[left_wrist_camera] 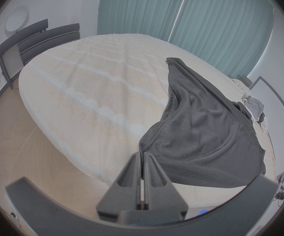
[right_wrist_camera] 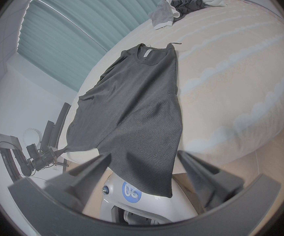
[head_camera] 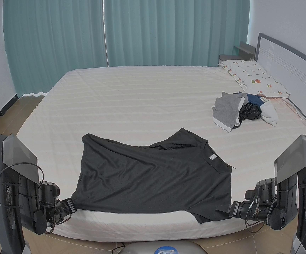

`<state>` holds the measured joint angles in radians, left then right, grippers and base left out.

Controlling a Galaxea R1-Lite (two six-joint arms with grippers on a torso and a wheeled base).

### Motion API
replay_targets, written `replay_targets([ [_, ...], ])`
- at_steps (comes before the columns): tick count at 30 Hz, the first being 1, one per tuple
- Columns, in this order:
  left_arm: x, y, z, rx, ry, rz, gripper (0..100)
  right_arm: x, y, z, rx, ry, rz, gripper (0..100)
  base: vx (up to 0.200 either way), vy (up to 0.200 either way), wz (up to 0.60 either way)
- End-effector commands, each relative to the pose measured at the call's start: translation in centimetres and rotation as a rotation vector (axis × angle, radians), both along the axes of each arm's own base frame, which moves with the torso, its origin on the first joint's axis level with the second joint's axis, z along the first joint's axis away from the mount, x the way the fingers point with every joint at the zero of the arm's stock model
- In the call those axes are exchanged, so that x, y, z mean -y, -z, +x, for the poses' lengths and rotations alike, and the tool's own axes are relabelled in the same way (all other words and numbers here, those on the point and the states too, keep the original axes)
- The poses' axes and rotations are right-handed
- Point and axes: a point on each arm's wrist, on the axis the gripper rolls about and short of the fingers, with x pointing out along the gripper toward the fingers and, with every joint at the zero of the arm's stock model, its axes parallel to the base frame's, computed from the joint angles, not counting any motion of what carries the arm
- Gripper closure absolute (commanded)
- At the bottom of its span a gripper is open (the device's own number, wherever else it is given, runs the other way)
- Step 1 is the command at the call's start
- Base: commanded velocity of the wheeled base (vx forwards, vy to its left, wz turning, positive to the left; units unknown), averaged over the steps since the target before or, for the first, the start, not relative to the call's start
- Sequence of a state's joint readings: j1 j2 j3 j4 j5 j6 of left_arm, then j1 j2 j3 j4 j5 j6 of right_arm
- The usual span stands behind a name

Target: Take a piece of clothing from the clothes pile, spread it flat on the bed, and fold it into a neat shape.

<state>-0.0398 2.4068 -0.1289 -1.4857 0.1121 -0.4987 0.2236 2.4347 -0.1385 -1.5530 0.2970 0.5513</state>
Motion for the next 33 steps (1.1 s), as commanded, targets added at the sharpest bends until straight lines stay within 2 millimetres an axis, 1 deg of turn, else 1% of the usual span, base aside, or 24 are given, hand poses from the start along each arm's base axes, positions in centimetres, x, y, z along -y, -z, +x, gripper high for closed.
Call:
replay_targets([
  [1,0.0,0.0,0.0,0.001,-0.001,0.000,100,0.1,-0.1,-0.1,-0.003,0.011,0.007,100,0.000,0.000,0.00],
  [7,0.0,-0.1,-0.1,0.001,-0.002,0.001,100,0.4,-0.9,-1.4,-0.021,0.008,-0.002,100,0.000,0.000,0.00],
  [12,-0.2,-0.1,-0.2,-0.003,-0.005,0.009,100,1.4,-1.6,-2.0,-0.023,0.037,-0.006,100,0.000,0.000,0.00],
  [14,-0.3,-0.3,-0.4,-0.008,0.008,0.027,100,1.6,-1.9,-2.4,-0.023,0.027,-0.020,100,0.000,0.000,0.00],
  [18,-0.3,-0.3,-1.2,-0.036,0.033,0.053,100,1.6,-2.2,-2.7,-0.009,0.005,-0.038,100,0.000,0.000,0.00],
  [22,-0.4,-0.3,-1.8,-0.064,0.054,0.081,100,1.6,-2.0,-3.0,-0.037,-0.008,-0.050,100,0.000,0.000,0.00],
  [25,-0.4,-0.3,-2.1,-0.079,0.060,0.089,100,1.6,-1.6,-3.5,-0.078,-0.053,-0.098,100,0.000,0.000,0.00],
  [33,-0.4,-0.1,-2.6,-0.104,0.080,0.107,100,1.3,-1.2,-3.8,-0.098,-0.088,-0.125,100,0.000,0.000,0.00],
])
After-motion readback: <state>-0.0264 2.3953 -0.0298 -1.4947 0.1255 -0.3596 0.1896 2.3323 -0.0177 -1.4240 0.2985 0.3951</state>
